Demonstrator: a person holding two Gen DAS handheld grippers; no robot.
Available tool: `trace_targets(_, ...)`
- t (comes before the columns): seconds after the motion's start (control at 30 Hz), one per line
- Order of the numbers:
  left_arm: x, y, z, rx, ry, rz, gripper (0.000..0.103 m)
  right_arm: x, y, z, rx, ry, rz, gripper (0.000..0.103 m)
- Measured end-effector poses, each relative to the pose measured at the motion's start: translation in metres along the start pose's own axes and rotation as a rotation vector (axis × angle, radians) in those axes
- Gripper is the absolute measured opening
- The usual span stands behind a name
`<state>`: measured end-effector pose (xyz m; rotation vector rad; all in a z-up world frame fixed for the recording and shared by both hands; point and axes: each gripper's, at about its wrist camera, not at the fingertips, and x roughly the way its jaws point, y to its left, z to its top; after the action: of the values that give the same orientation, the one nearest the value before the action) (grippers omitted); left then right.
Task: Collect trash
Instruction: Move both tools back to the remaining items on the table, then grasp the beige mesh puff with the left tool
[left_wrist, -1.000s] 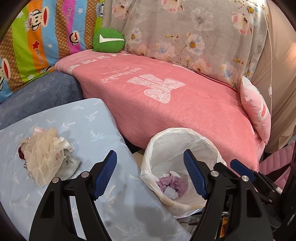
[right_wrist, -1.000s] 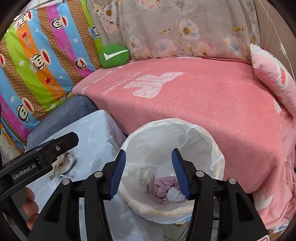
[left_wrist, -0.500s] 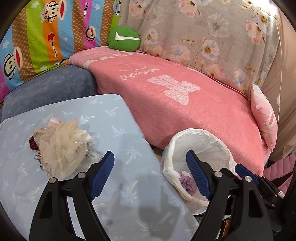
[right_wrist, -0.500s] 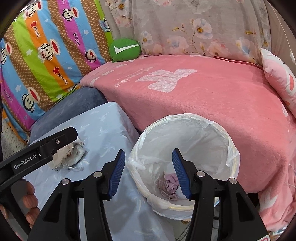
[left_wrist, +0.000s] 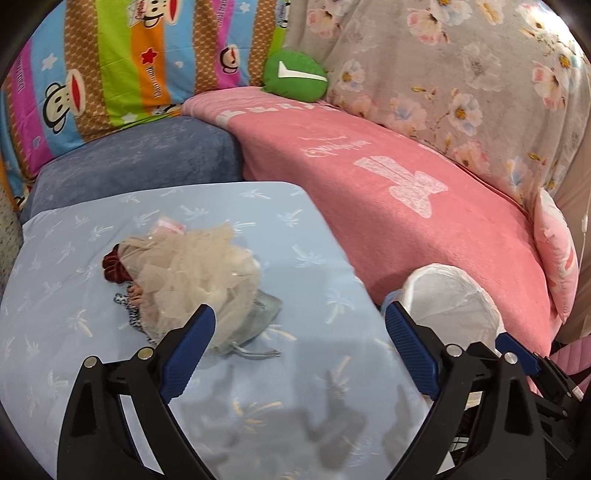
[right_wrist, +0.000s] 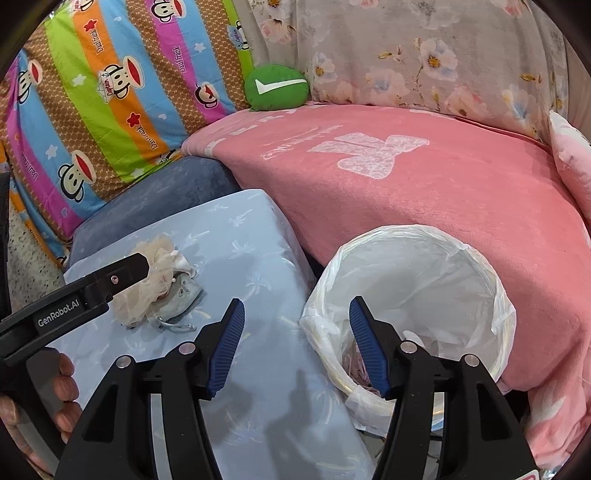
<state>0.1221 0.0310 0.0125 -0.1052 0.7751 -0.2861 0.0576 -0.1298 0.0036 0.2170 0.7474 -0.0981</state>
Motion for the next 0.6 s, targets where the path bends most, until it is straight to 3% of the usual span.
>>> trace_targets(0.33, 0.014, 0.051, 0.000, -0.065, 0.025, 0.081, 0.089, 0.017, 0.027, -0.002, -0.037, 0.025, 0.017, 0.062)
trace_targets(0.6, 0.034, 0.075, 0.001, -0.071, 0.053, 0.102, 0.088, 0.038, 0.052, -0.003, -0.064, 0.055, 0.038, 0.062)
